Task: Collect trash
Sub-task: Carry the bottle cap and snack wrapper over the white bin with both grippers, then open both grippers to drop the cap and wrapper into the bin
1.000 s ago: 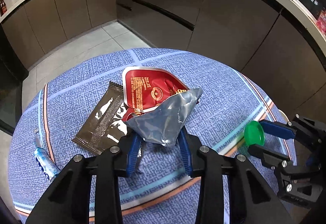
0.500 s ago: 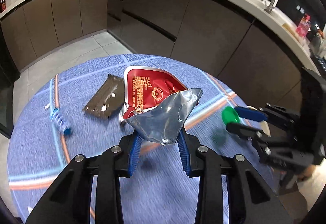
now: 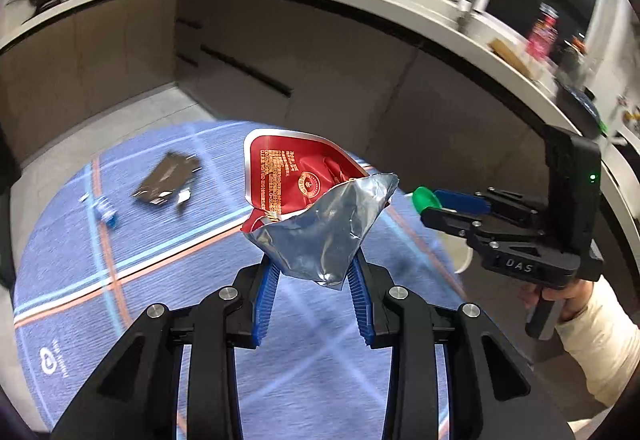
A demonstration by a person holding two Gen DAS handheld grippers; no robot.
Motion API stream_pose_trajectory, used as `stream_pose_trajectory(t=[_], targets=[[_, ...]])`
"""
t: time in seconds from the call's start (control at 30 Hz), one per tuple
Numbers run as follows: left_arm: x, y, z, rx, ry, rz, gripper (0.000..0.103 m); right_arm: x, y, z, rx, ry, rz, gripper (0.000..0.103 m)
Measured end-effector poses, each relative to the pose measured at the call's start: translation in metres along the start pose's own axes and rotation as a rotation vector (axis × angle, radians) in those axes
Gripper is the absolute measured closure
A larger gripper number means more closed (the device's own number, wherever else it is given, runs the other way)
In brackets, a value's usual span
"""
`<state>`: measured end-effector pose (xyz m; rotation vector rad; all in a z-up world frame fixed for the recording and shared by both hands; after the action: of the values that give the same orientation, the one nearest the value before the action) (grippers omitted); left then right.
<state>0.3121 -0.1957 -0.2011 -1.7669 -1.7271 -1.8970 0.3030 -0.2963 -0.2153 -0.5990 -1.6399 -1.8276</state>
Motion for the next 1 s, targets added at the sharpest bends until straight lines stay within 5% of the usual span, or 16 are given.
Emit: stream_pose_trajectory(t=[0.2, 0.5, 1.0], targets=[[-0.023, 0.014, -0.071, -0.113, -0.081, 0.009, 0.071, 0.042, -0.026, -0.053, -0.077, -0.085, -0.031, 0.066], [-0.111, 0.025, -0.169, -0.219, -0.17, 0.112, 0.071, 0.071, -0.086, -0.151, -0.217, -0.224, -0.012, 0.066], [-0.256, -0.01, -0.212, -0.282, -0.158, 0.377, 0.071, 0.016, -0.144, -0.216, -0.293, -0.229, 0.094, 0.066]])
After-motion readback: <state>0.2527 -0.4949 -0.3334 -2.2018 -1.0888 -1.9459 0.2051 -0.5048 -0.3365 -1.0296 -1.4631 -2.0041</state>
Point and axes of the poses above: each gripper's, at about its wrist camera, not at the fingertips, and x roughly against the way its jaws point, z to its left, y to its top, the point moved 10 cm from there along -x, roughly the way its jaws point, and after that the axes turned 3 degrees about -y, right-handed, at the moved point
